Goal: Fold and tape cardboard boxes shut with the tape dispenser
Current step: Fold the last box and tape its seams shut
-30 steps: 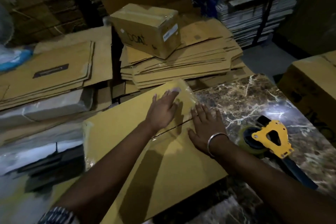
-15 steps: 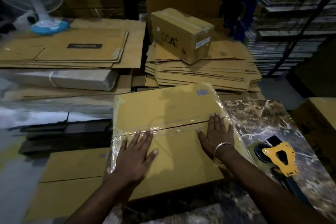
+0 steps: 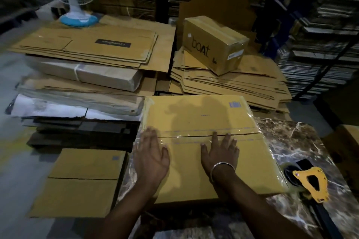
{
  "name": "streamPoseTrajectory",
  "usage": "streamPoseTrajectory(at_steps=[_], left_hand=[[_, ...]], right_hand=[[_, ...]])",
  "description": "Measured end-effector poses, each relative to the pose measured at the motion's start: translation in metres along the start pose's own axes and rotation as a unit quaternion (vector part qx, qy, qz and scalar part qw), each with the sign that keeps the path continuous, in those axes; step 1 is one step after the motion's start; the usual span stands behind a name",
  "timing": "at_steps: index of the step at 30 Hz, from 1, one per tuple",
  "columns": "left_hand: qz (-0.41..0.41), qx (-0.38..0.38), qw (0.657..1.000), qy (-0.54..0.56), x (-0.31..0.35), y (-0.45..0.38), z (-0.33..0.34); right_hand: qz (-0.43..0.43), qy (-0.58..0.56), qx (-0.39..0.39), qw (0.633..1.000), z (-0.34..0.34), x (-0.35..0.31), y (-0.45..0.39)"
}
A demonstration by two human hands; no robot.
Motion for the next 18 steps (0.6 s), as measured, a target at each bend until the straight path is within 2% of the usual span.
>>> streamPoseTrajectory(at_steps=[1, 3, 4, 6, 10, 14, 18], left_hand=[[-0.063, -0.001, 0.998, 0.023, -0.013, -0.001, -0.002], [-0.172, -0.076, 0.975, 0.117, -0.035, -0.005, 0.009], [-0.196, -0.111, 0.959, 0.171, -0.04, -0.009, 0.015], [-0.204, -0.124, 0.938, 0.249, -0.044, -0.016, 0.016], [-0.236, -0.137, 0.902, 0.335, -0.053, -0.02, 0.015], [-0.247, -0.155, 0.815, 0.501, -0.056, -0.016, 0.019], [-0.265, -0.148, 0.793, 0.529, -0.066, 0.003, 0.019]], right_hand=[[-0.001, 0.0, 0.003, 1.0, 0.001, -0.001, 0.0], [-0.009, -0.004, 0.012, 1.0, 0.002, -0.003, 0.0], [-0.01, -0.009, 0.016, 1.0, 0.002, -0.006, -0.001], [-0.002, -0.018, 0.018, 1.0, 0.002, -0.013, -0.002], [0.018, -0.013, 0.006, 1.0, 0.005, -0.038, 0.002], [-0.019, -0.003, -0.017, 1.0, 0.022, -0.076, 0.018], [-0.064, -0.013, -0.024, 0.998, 0.037, -0.108, 0.041]])
Point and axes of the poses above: each hand's wrist, its own y-axis away from the middle knuckle, its own z-axis out of the palm, x = y × z, the point moved 6 cm from there along -y, towards the middle knuckle, and after that the axes turned 1 degree about -y, right-handed, at the moved point
